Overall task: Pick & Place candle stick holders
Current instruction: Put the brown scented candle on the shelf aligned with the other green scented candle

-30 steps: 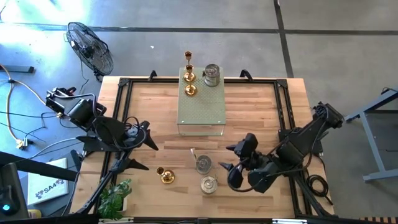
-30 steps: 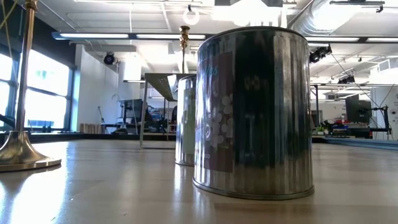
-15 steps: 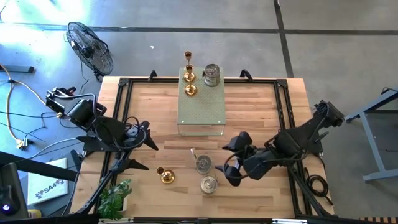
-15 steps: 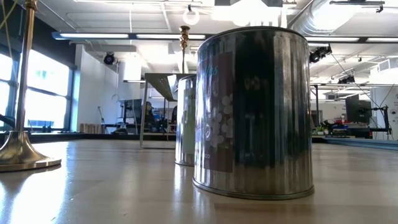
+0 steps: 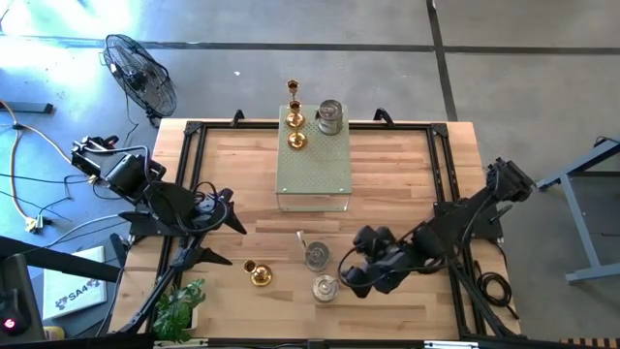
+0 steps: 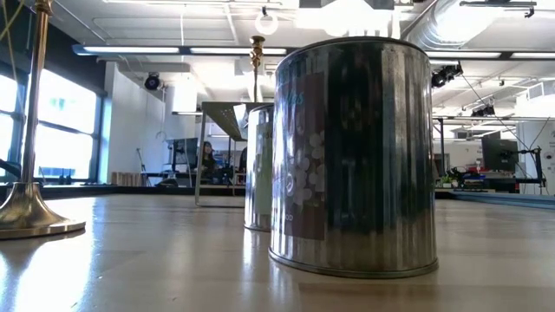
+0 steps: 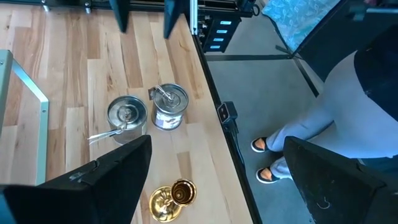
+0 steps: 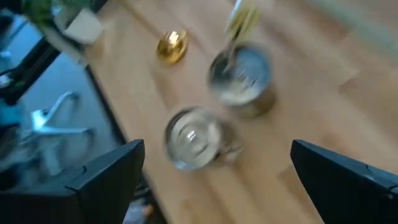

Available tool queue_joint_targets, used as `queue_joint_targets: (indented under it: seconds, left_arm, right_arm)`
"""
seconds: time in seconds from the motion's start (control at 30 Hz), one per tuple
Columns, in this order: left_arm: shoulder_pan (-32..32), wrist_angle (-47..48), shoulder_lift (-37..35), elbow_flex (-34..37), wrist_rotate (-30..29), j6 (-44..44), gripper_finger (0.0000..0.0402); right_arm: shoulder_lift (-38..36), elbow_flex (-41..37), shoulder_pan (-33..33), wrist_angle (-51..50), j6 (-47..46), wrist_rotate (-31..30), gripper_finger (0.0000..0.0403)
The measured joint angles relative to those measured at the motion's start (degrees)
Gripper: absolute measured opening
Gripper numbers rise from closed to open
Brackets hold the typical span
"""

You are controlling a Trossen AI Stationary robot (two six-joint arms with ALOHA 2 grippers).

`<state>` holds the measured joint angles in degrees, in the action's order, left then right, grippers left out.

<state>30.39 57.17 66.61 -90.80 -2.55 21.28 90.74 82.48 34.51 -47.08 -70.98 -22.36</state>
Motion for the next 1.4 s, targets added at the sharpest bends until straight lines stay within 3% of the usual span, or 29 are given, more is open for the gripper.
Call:
queue_joint_targets:
  seconds: [0.17,0.37,0.5,0.7,0.8,0.9,1.0,1.1,1.33,1.4]
  left_arm:
    - [0.0,0.0,0.0,0.0,0.0,0.0,0.0359]
    - [0.0,0.0,0.0,0.0,0.0,0.0,0.0359]
    - [0.0,0.0,0.0,0.0,0.0,0.0,0.0359]
    - [0.0,0.0,0.0,0.0,0.0,0.0,0.0359]
    - [0.0,0.0,0.0,0.0,0.0,0.0,0.0359]
    - [0.0,0.0,0.0,0.0,0.0,0.0,0.0359]
    - [0.0,0.0,0.0,0.0,0.0,0.0,0.0359]
    - [0.0,0.0,0.0,0.0,0.0,0.0,0.0359]
    - [0.0,0.0,0.0,0.0,0.0,0.0,0.0359]
    - [0.0,0.0,0.0,0.0,0.0,0.0,0.0359]
  right_arm:
    - [0.3,-3.9,-1.2,8.9,-2.8,9.8,0.0397]
    - [2.7,-3.9,-1.6,13.6,-4.1,11.6,0.04]
    - [2.8,-3.9,-1.1,16.6,-2.9,5.5,0.0396]
    - [3.1,-3.9,1.2,19.1,-17.9,2.7,0.0392]
    - [3.3,-3.9,1.2,22.0,-17.5,-3.8,0.0395]
    - [3.3,-2.6,1.0,29.5,-9.1,-7.7,0.0396]
    - [4.2,4.3,1.2,28.0,-0.9,-10.4,0.0396]
    - [8.5,15.7,1.1,17.6,3.5,-12.3,0.0396]
    - [24.6,47.7,-0.6,-8.1,8.3,-10.3,0.0396]
    - [27.7,52.8,-0.8,-12.8,7.6,-10.4,0.0396]
